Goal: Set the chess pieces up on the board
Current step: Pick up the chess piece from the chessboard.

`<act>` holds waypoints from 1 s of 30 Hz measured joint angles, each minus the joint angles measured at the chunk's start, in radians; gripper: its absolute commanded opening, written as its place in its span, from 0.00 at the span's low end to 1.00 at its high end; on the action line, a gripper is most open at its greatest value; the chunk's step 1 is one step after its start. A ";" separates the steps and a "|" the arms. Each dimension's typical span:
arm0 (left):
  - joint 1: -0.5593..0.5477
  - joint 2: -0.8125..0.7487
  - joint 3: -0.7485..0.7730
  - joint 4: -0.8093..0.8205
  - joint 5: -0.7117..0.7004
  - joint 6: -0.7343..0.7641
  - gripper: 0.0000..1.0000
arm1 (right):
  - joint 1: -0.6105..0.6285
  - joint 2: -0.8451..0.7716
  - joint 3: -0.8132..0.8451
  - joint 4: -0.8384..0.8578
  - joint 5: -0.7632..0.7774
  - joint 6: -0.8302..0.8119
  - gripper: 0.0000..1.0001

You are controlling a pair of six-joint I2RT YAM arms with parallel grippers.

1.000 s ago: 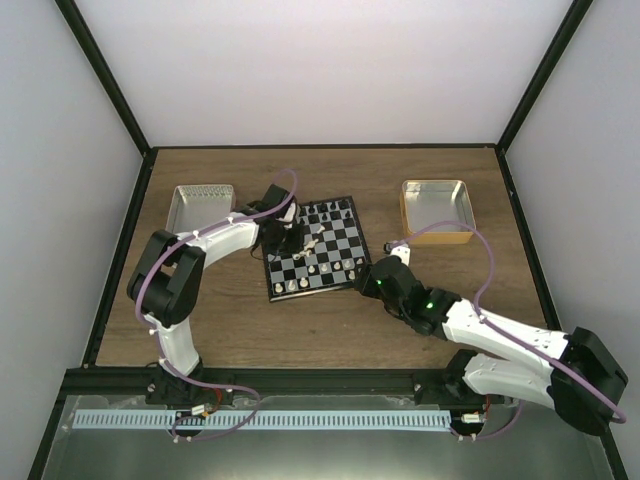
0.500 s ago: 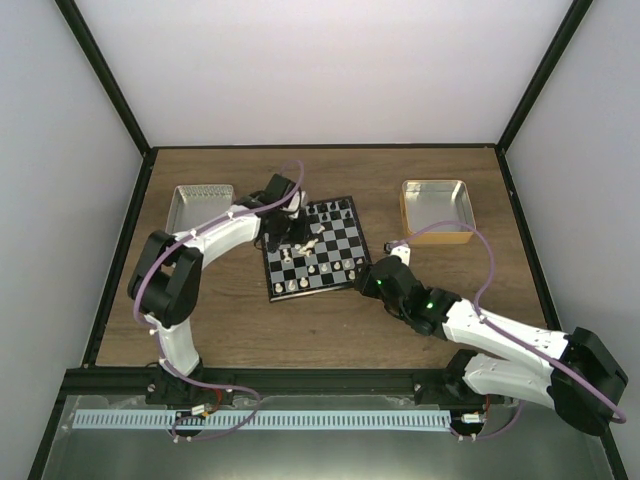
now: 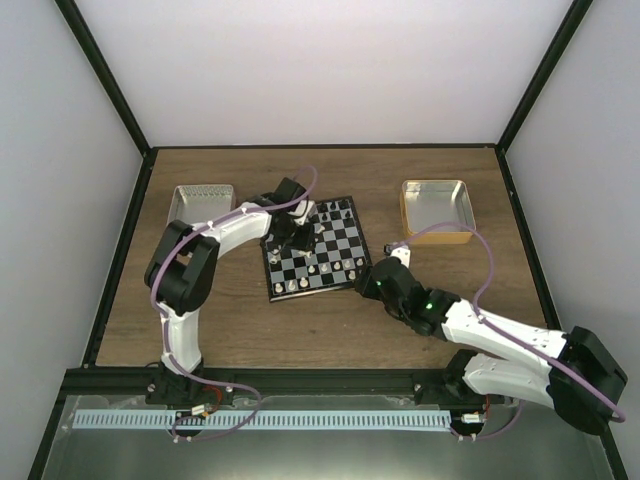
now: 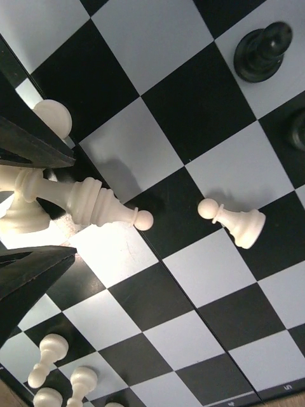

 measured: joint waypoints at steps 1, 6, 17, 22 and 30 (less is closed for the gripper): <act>0.000 0.004 0.000 -0.002 0.002 0.003 0.36 | 0.000 0.001 -0.001 0.000 0.000 0.000 0.63; 0.000 0.008 0.000 -0.005 0.011 0.009 0.36 | 0.000 0.004 -0.002 0.000 0.000 0.000 0.63; 0.000 0.031 0.010 -0.011 0.002 0.023 0.36 | 0.000 0.006 -0.003 0.000 0.000 0.000 0.63; -0.003 0.040 0.035 -0.017 -0.008 0.029 0.33 | 0.000 0.009 -0.003 0.000 0.000 0.000 0.63; -0.023 0.052 0.049 -0.034 -0.045 0.033 0.27 | 0.000 0.009 -0.003 0.000 0.000 0.000 0.63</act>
